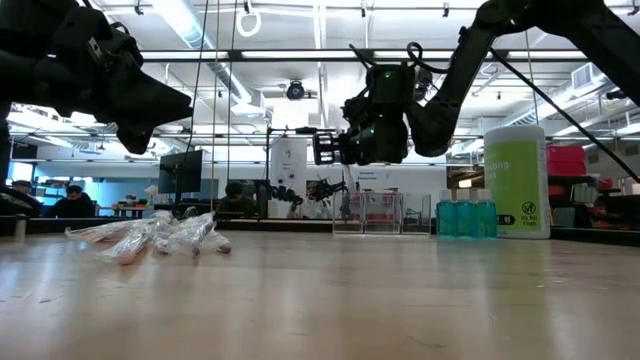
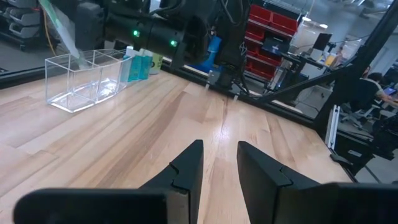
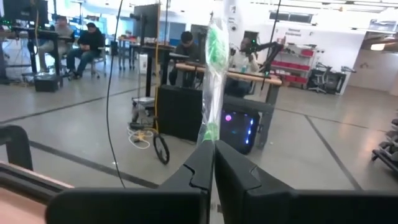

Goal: Pick & Place toothbrushing station
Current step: Put the green toothbrush into the left section of the transparent organizer, then put the middle orange toothbrush into the middle section of the transparent organizer

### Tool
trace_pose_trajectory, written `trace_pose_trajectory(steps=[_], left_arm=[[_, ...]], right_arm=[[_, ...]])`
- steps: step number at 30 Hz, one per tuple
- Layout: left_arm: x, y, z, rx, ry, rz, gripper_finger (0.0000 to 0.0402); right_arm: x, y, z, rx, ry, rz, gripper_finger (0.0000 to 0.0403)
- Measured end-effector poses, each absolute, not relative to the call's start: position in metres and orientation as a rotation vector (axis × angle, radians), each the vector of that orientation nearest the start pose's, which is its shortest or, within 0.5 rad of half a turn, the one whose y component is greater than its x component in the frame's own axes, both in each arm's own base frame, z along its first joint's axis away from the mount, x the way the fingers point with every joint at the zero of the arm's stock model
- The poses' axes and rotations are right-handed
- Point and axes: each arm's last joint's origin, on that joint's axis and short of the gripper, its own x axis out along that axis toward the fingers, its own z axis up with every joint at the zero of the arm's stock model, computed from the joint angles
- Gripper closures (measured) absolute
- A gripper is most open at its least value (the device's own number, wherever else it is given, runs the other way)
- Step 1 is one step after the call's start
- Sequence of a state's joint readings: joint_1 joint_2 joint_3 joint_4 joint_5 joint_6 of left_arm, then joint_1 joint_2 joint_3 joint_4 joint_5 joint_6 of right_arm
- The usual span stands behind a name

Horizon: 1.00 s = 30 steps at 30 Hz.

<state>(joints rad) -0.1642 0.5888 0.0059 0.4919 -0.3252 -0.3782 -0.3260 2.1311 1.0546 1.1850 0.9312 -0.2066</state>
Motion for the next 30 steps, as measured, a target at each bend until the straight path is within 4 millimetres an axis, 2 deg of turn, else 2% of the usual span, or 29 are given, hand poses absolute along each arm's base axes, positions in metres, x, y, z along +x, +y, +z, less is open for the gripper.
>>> trace_pose_trajectory(steps=[10, 23, 30], left_arm=[[0.133, -0.013, 0.157, -0.355, 0.057, 0.176, 0.0306], [0.133, -0.013, 0.157, -0.348, 0.058, 0.175, 0.0306], [0.133, -0.013, 0.157, -0.348, 0.058, 0.175, 0.0306]], right_arm=[[0.389, -0.143, 0.141, -0.166, 0.103, -1.23, 0.0396], [0.392, -0.124, 0.127, -0.125, 0.2, -1.301, 0.0319], [0.399, -0.097, 0.13, -0.148, 0.207, -1.242, 0.0282]])
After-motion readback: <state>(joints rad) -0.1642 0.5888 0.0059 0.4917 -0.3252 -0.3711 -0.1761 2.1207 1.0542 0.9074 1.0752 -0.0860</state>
